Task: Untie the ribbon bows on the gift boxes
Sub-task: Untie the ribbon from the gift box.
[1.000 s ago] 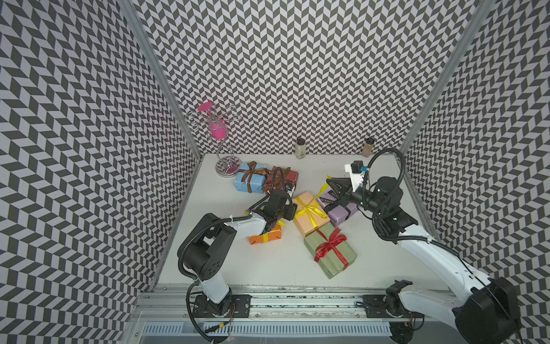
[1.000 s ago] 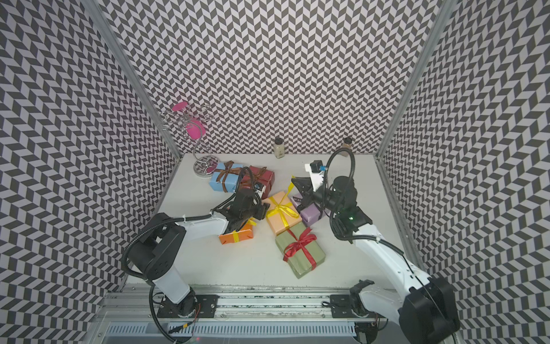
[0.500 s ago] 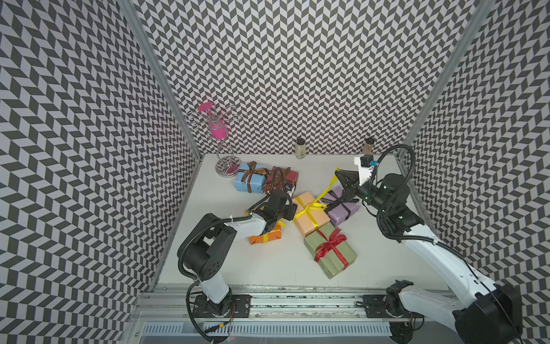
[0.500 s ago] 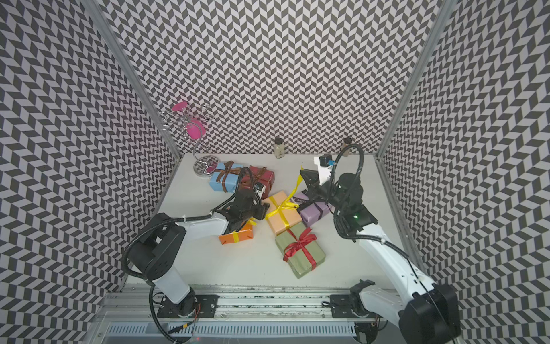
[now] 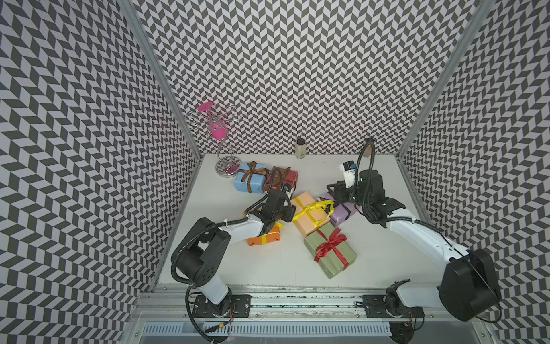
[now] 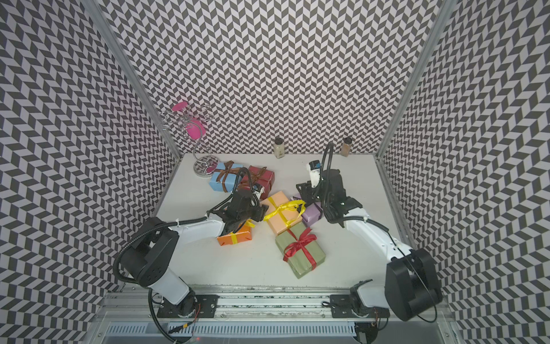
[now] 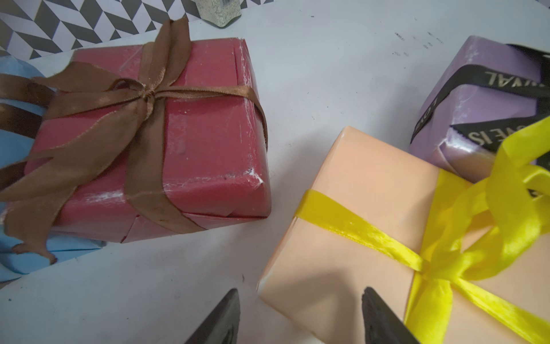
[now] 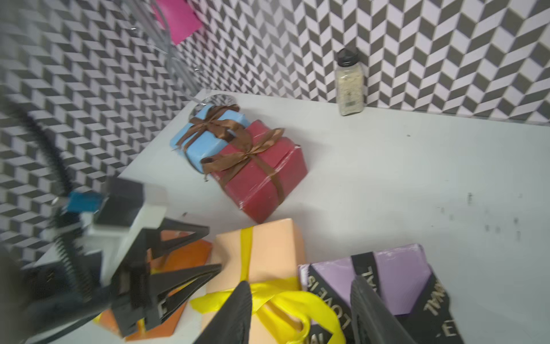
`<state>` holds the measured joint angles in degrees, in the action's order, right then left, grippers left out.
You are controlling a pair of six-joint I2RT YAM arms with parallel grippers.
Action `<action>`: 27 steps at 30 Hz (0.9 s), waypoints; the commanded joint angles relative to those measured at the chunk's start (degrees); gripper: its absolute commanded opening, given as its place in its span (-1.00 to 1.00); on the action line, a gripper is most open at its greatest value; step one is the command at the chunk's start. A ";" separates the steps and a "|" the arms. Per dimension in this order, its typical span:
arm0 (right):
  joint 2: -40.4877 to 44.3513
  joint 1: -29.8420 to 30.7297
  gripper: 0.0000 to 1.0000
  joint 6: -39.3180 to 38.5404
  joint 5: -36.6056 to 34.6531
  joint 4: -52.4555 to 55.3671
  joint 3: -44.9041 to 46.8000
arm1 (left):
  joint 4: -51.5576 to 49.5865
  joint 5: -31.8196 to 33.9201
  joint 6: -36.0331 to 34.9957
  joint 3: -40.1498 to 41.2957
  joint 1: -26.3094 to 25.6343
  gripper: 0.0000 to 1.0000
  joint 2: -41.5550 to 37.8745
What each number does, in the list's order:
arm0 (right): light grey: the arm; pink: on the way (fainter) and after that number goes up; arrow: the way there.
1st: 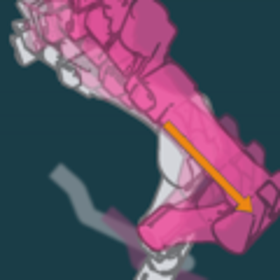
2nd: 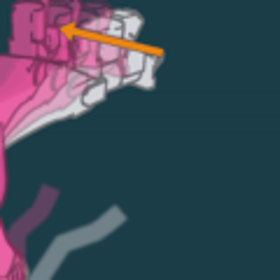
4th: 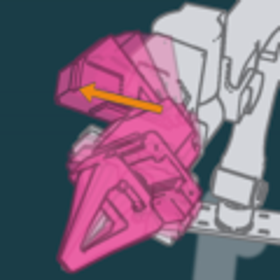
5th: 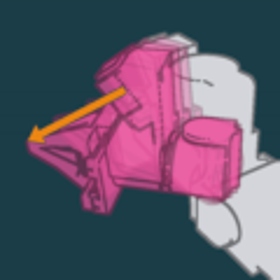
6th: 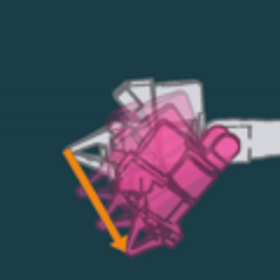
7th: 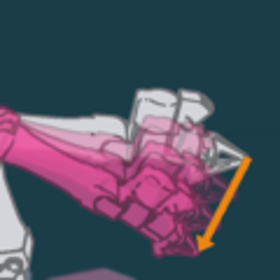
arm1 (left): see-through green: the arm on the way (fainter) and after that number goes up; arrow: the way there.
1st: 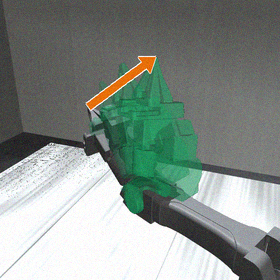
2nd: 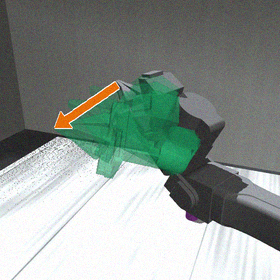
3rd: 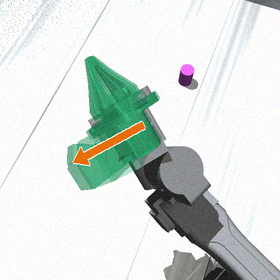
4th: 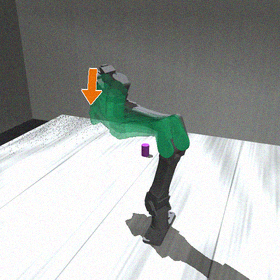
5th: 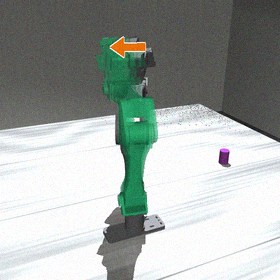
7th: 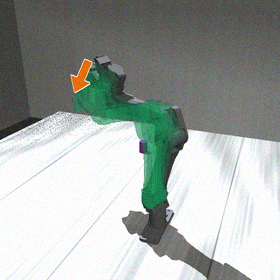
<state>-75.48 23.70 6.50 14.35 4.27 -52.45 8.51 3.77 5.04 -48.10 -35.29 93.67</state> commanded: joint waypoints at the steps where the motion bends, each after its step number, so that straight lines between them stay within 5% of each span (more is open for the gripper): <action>1: 1.66 5.59 0.07 -1.20 2.28 -3.38 2.22 | -0.94 -1.47 -0.82 -0.07 -0.39 0.32 -1.87; 10: -5.02 11.18 -0.32 0.77 -1.95 -2.34 4.61 | 0.66 -2.18 -0.98 -0.77 -0.33 0.33 0.10; 27: -13.42 11.80 -0.32 -0.68 -2.40 -5.36 5.26 | 1.95 -1.49 -1.69 -0.86 -0.31 0.33 1.95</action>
<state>-87.64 35.16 6.50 13.06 2.70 -46.57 8.93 2.22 4.05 -48.12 -35.27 94.83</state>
